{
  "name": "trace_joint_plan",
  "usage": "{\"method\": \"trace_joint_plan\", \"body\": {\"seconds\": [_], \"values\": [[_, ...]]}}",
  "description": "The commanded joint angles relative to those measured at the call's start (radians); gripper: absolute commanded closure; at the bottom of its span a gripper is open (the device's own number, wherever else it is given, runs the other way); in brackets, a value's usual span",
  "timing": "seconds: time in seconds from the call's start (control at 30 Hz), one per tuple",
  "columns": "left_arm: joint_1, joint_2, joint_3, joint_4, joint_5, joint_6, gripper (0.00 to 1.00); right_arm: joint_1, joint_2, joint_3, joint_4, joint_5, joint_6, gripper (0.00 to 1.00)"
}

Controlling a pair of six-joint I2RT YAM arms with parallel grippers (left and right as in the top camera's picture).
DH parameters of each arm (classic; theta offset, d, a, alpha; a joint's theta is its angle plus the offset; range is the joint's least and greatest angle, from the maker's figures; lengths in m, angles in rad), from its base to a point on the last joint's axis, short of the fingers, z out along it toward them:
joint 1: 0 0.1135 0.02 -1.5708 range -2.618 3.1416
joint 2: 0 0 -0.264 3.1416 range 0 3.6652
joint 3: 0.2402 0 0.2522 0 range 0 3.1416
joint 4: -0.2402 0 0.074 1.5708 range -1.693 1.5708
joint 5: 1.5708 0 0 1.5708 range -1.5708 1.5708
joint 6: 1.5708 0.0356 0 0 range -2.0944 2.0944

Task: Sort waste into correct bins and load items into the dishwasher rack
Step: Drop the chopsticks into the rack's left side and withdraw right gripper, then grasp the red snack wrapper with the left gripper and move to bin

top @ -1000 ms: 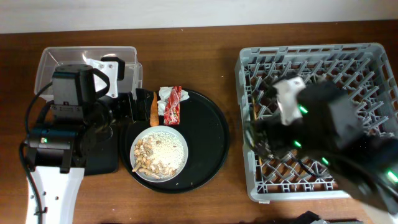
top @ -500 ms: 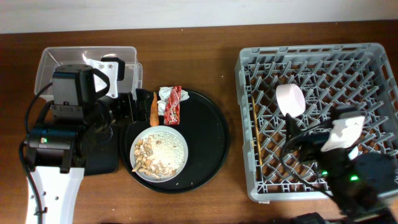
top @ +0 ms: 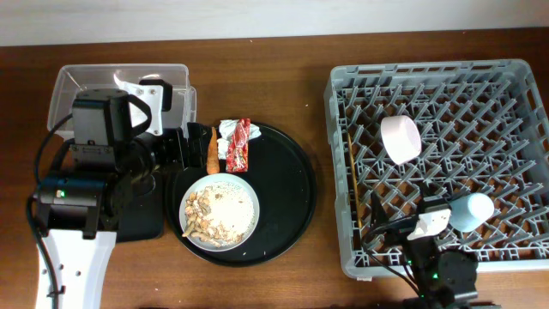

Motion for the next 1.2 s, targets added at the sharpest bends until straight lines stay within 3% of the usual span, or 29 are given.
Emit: {"method": "trace_joint_plan", "body": {"seconds": [0.0, 0.73, 0.83, 0.97, 1.17], "values": [[-0.003, -0.002, 0.012, 0.0, -0.003, -0.009, 0.01, -0.009, -0.013, -0.092, 0.114, -0.01, -0.007, 0.02], [-0.003, -0.001, 0.012, 0.005, 0.027, -0.033, 0.01, -0.008, -0.01, -0.108, 0.113, -0.01, -0.007, 0.02], [-0.008, 0.015, 0.011, 0.123, 0.085, -0.042, 0.01, -0.008, -0.01, -0.108, 0.113, -0.01, -0.007, 0.02], [-0.064, 0.119, 0.011, 0.175, 0.097, -0.038, 0.01, -0.008, -0.01, -0.108, 0.113, -0.01, -0.007, 0.02], [-0.188, 0.407, 0.011, 0.18, -0.004, -0.037, 0.04, -0.008, -0.01, -0.108, 0.113, -0.01, -0.007, 0.02]]}}
